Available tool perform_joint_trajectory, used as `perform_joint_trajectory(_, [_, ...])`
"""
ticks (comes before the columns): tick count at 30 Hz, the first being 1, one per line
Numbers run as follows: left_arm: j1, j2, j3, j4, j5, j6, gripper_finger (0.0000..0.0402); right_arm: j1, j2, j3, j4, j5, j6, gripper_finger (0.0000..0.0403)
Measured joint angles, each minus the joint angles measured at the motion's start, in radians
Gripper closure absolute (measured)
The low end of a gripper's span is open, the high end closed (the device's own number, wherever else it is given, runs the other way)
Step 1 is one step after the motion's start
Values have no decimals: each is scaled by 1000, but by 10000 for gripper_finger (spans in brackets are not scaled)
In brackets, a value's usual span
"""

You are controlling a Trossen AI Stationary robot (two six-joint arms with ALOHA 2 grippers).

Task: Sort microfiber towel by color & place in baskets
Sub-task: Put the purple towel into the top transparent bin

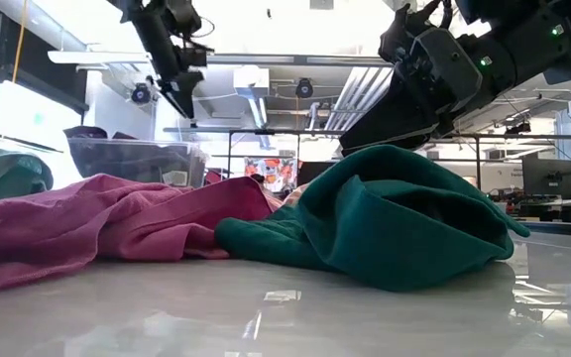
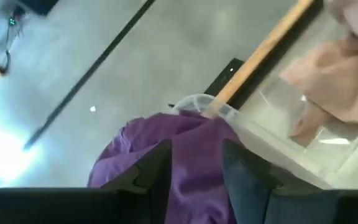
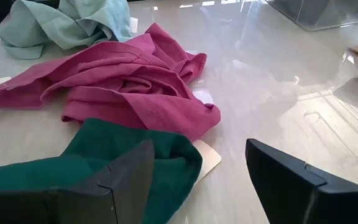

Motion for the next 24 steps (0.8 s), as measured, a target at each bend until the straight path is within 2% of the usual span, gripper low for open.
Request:
perform_joint_trajectory(5, [38, 99, -1, -9, 2, -134, 321, 0, 0, 0, -2, -1, 0, 153])
perform_joint_trajectory(14, [33, 254, -1, -102, 7, -137, 395, 0, 0, 0, -8, -1, 2, 153])
perform_joint_trajectory(24, [31, 331, 1, -189, 7, -112, 400, 0, 0, 0, -8, -1, -8, 153])
